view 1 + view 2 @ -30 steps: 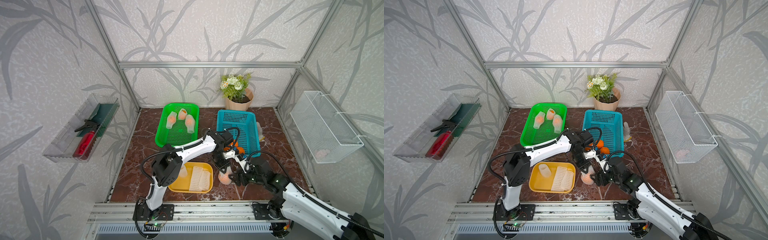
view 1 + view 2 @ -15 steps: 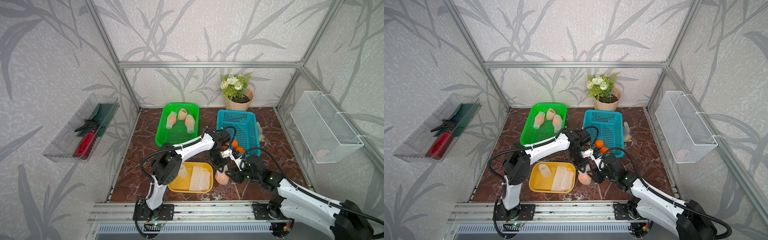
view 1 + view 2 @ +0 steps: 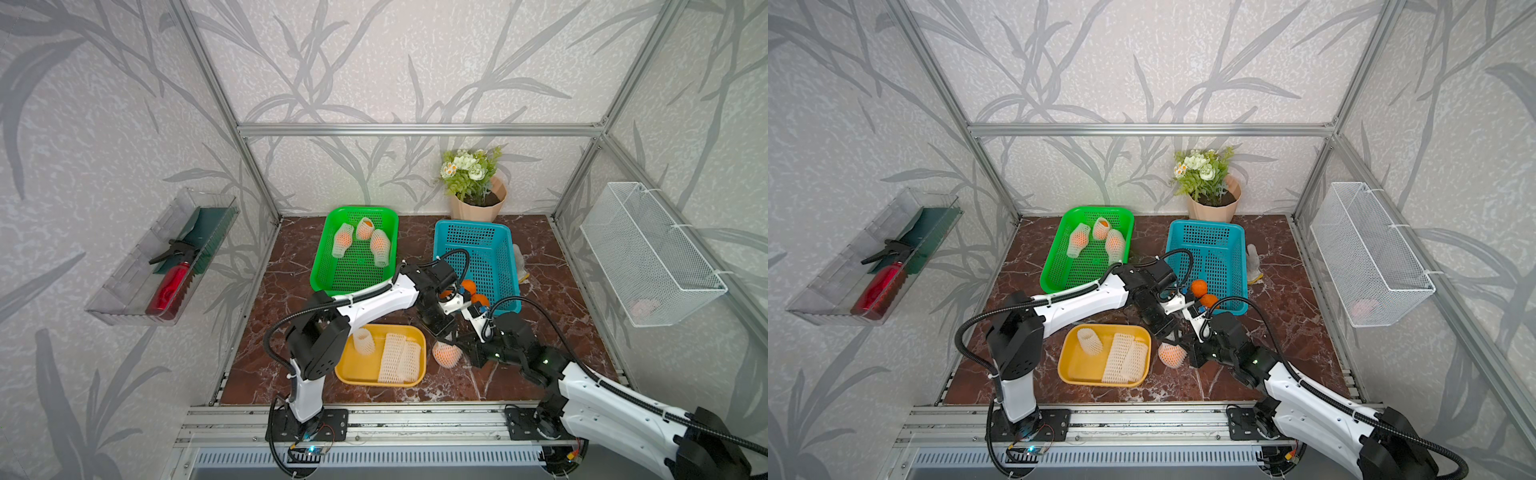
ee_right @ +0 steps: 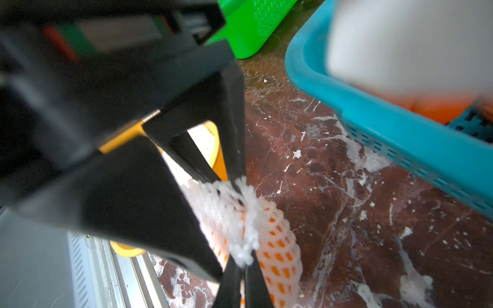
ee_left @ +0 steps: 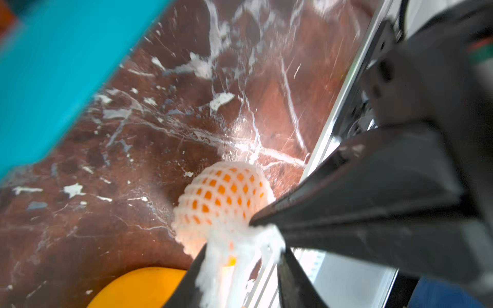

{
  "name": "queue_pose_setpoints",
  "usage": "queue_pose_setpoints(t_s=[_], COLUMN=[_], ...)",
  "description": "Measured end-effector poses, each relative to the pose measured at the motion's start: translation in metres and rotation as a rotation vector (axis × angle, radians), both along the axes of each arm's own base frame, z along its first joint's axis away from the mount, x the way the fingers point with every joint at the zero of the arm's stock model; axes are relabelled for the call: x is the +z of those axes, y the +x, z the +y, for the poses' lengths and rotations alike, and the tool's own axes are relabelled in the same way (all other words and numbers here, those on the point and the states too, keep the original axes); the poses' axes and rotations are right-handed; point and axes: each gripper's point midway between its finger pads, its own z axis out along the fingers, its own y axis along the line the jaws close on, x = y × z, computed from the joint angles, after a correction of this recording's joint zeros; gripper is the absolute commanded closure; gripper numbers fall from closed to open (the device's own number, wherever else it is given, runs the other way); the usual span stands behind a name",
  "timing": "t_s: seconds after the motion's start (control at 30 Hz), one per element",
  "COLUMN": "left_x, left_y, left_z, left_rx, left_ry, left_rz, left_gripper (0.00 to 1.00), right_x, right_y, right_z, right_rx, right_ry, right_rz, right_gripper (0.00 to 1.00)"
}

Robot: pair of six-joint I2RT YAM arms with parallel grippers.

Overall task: Remove foam nets from oranges
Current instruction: Remove the foam net from the orange.

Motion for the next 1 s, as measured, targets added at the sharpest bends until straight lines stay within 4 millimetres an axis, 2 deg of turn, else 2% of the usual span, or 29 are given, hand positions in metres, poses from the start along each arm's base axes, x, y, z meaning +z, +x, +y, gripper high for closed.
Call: queue_pose_setpoints(t_s=[0.17,0.27,0.63,0.8,1.0], left_x=[0.029,0.034,0.006,0.000,0.003], left_y=[0.011,0.014,0.004,0.003,0.004], left_z=[0.006,0.011,0.024,0.021,0.012], left_rx=[0.107,0.160,0.239,0.229,0.212], left_ry=[-0.130,-0.178,-0.246,-0.280,-0.319], left_rz=[-0.099,-0.134,-0.144,-0.168,-0.195], left_gripper=[0.45,0.44,0.37,0.37,0.37], right_x=[-0.003,-0.002,0.000,0.006,0.015], right_y=[-0.006,-0.006,-0.005,-0.003,-0.002], right_z=[-0.007,-0.009,-0.010,-0.008,-0.007], right_rx=[-0.039,-0.063,-0.112,-0.128,-0.144], right_ry=[0.034,0.052,0.095,0.132,0.176], right_rz=[0.019,0.029,0.083,0.094,0.096], right_gripper=[0.97,0.98,0.99,0.99,0.99])
